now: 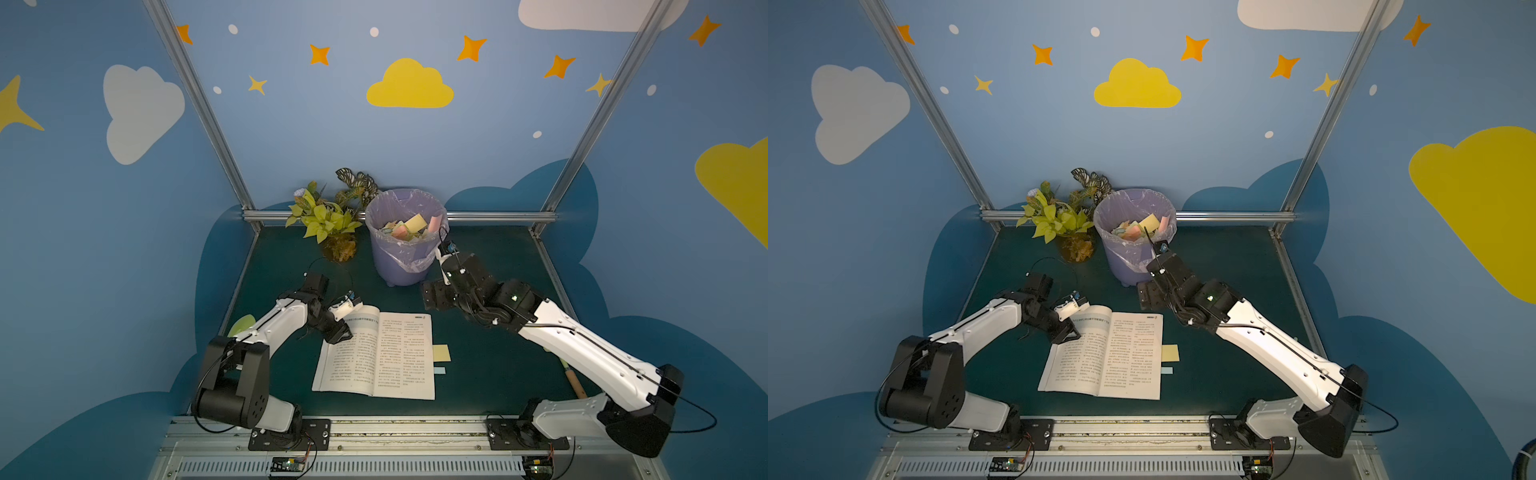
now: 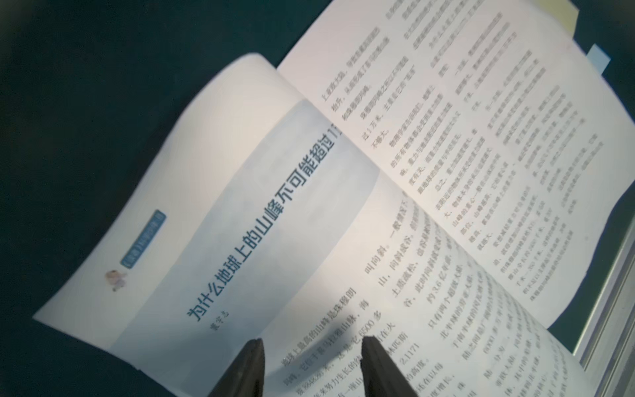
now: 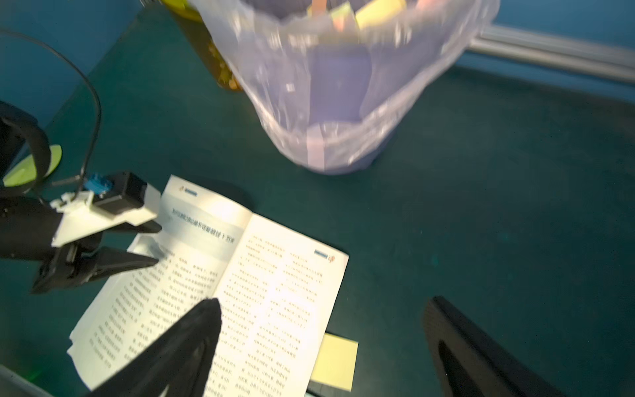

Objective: Peel off the used sticky note
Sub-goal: Turn the page of the book at the center of the board.

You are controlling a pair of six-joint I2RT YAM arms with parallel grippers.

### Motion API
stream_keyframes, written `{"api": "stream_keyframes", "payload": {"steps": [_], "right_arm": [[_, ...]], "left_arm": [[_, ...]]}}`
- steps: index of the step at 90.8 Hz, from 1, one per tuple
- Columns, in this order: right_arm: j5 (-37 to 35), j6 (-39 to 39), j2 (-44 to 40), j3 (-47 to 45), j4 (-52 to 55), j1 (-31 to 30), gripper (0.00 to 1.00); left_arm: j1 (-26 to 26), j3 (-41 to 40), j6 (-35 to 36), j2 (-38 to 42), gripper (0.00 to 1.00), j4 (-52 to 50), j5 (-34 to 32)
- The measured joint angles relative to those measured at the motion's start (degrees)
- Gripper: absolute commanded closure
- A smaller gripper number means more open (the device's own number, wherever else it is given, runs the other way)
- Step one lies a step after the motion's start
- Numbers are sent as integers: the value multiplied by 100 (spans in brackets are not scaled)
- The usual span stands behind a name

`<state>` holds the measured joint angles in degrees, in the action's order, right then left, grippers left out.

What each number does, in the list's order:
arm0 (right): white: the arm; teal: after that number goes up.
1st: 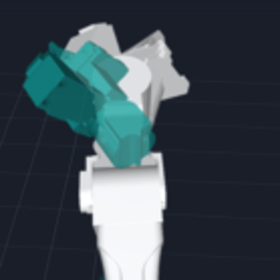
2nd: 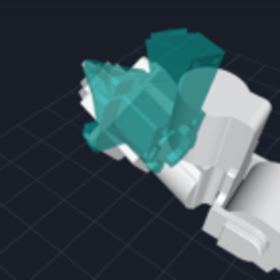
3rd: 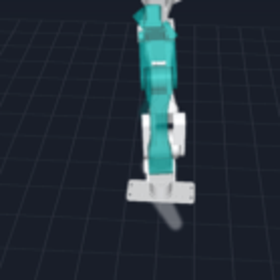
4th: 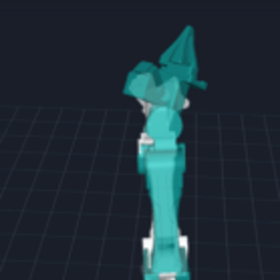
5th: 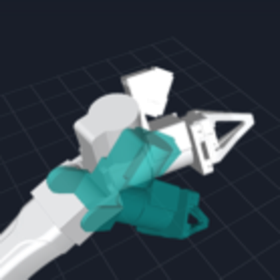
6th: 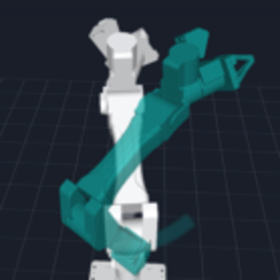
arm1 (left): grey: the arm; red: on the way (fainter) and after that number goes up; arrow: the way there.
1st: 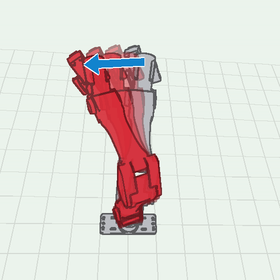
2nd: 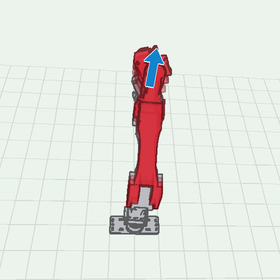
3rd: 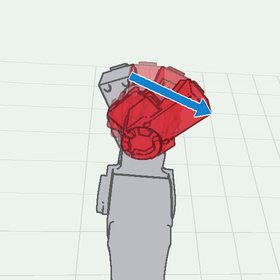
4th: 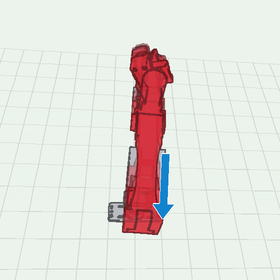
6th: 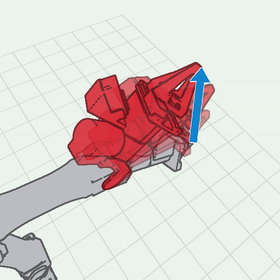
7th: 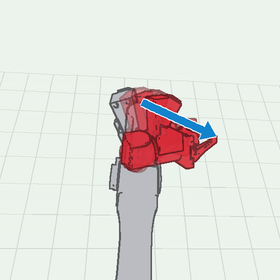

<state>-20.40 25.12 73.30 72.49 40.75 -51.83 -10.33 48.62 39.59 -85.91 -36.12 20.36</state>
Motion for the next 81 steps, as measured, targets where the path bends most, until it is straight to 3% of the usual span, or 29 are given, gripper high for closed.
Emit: {"api": "stream_keyframes", "payload": {"steps": [31,56,81], "right_arm": [[1097,1567,-649,-2863,-1593,-20,2],[1829,2337,-155,-3779,-3193,-20,2],[2138,2704,358,-4210,-4116,-42,2]], "left_arm": [[-431,-46,203,-466,52,44,-820],[-675,-79,247,-431,53,109,-1196],[-734,-79,247,-428,54,116,-1294]]}}
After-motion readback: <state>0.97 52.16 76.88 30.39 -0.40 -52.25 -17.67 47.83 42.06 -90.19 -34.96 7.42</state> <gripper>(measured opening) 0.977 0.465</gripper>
